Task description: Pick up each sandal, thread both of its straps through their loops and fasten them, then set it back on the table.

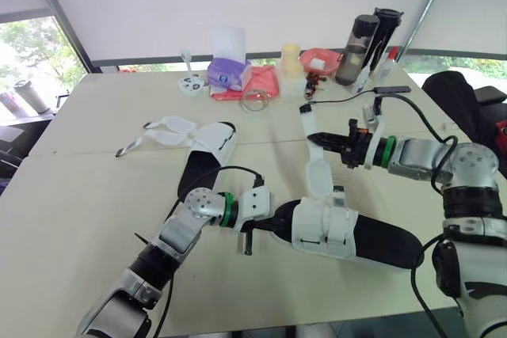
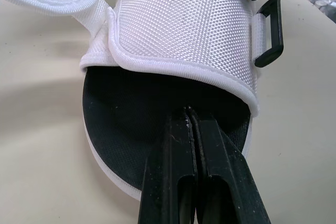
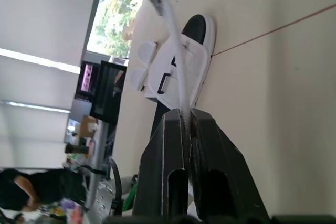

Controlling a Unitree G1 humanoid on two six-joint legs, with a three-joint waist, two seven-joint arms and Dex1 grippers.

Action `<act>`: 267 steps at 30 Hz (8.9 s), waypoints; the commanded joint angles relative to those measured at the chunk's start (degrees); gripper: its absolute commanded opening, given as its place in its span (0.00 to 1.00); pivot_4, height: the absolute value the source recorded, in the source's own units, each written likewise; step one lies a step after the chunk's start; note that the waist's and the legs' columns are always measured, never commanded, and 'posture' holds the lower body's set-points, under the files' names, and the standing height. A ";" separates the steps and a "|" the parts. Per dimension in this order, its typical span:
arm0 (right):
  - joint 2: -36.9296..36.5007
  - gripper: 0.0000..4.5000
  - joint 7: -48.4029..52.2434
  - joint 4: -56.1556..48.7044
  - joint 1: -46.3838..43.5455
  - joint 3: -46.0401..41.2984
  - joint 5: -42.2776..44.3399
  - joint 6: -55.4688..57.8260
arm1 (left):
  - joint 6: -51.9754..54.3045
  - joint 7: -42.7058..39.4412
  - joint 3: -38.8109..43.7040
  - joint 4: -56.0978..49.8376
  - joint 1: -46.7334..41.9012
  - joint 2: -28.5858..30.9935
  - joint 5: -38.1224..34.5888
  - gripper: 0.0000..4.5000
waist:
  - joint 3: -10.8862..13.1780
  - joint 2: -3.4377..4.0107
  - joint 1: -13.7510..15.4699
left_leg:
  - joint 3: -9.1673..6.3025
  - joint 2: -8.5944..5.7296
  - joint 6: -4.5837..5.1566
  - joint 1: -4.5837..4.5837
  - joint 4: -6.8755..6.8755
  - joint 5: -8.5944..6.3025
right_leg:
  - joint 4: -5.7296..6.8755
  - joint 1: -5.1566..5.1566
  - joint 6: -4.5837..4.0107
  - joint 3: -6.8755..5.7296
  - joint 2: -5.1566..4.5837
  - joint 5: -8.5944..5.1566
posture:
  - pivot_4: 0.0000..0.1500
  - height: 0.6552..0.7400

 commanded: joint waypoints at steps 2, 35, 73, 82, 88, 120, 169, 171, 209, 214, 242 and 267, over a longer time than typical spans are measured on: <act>-2.91 0.01 14.84 -18.68 5.09 1.96 -14.71 -11.91 | 0.55 0.62 -0.93 1.85 0.67 0.27 1.79 0.00 | 0.00 0.00 0.14 | 0.00 -0.01 0.00 0.00 0.01 0.00 | 0.00 0.00 0.03 0.00 0.00 0.01 | 1.00 1.00; -19.42 1.00 38.71 -34.21 46.96 -0.46 -77.74 -88.91 | -0.55 -1.51 -1.91 2.80 0.86 0.29 1.37 0.00 | 0.03 -0.12 0.20 | 0.05 -0.04 -0.07 0.66 -0.03 -0.01 | -0.04 0.65 0.03 0.10 -0.01 -0.10 | 1.00 1.00; -16.64 1.00 34.01 -65.99 68.30 -10.94 -24.81 -22.53 | 5.27 -5.17 -2.19 -2.00 2.95 -3.05 -3.73 0.00 | -0.01 -0.20 1.62 | 0.06 0.01 0.43 0.03 -0.09 -0.37 | -0.94 0.47 0.24 -0.05 -0.13 -0.16 | 1.00 1.00; -16.73 1.00 37.39 -61.72 69.73 -15.23 -22.61 -20.41 | 3.94 -4.84 -2.57 -1.42 3.52 -2.77 -2.62 0.00 | -0.02 -0.18 1.60 | 0.06 0.01 0.43 0.04 -0.06 -0.37 | -0.94 0.51 0.25 -0.06 -0.13 -0.16 | 1.00 1.00; -14.06 1.00 35.96 -63.18 69.21 -11.23 -21.81 -20.04 | 4.04 -4.40 -2.83 -1.67 3.85 -2.96 -2.63 0.00 | -0.03 -0.21 1.59 | 0.06 0.00 0.44 0.04 -0.04 -0.37 | -0.93 0.51 0.25 -0.06 -0.14 -0.16 | 1.00 1.00; -7.09 0.01 19.15 -51.22 51.12 -9.99 0.96 -16.61 | 3.43 -2.40 -2.52 -0.79 3.00 -3.59 -1.95 0.00 | -0.06 -0.18 1.60 | 0.06 -0.04 0.45 0.05 0.01 -0.37 | -0.93 0.55 0.29 -0.05 -0.16 -0.10 | 1.00 1.00; -9.21 0.01 27.31 -45.05 43.12 -2.51 -15.17 -11.47 | 3.75 0.47 -2.74 -1.69 3.56 -3.30 -1.27 0.00 | -0.07 -0.15 1.56 | 0.07 -0.04 0.47 0.05 0.03 -0.37 | -0.92 0.53 0.28 -0.05 -0.16 -0.08 | 1.00 1.00; -8.95 0.01 27.48 -44.45 43.18 -3.14 -16.12 -12.27 | 3.61 0.47 -2.73 -1.51 3.51 -3.35 -1.24 0.00 | -0.07 -0.15 1.54 | 0.07 -0.05 0.47 0.05 0.03 -0.37 | -0.92 0.53 0.28 -0.05 -0.16 -0.08 | 1.00 1.00; -8.00 0.01 27.94 -46.08 43.74 -3.49 -14.41 -9.77 | 2.20 0.94 -2.86 -0.31 3.06 -3.92 -0.43 0.00 | -0.07 -0.14 1.56 | 0.07 -0.05 0.46 0.04 0.03 -0.37 | -0.92 0.53 0.28 -0.05 -0.16 -0.06 | 1.00 1.00; -8.19 0.01 28.65 -47.18 43.58 -2.67 -16.52 -10.46 | 2.22 0.95 -2.84 -0.39 3.05 -3.91 -0.43 0.00 | -0.07 -0.14 1.56 | 0.07 -0.05 0.46 0.04 0.03 -0.37 | -0.92 0.53 0.29 -0.05 -0.16 -0.06 | 1.00 1.00; -15.54 0.01 40.95 -42.93 39.91 0.38 -27.56 -13.41 | 2.02 1.28 -2.92 0.01 2.93 -4.29 -0.33 0.00 | -0.07 -0.15 1.58 | 0.07 -0.05 0.46 0.05 0.05 -0.37 | -0.92 0.54 0.29 -0.06 -0.16 -0.06 | 1.00 1.00; -5.22 0.75 33.17 -47.53 40.84 -2.91 -22.58 -12.42 | 1.91 1.86 -2.74 0.78 2.41 -4.39 -0.21 0.00 | -0.07 -0.15 1.55 | 0.07 -0.06 0.46 0.06 0.12 -0.37 | -0.91 0.57 0.32 -0.05 -0.16 0.01 | 1.00 1.00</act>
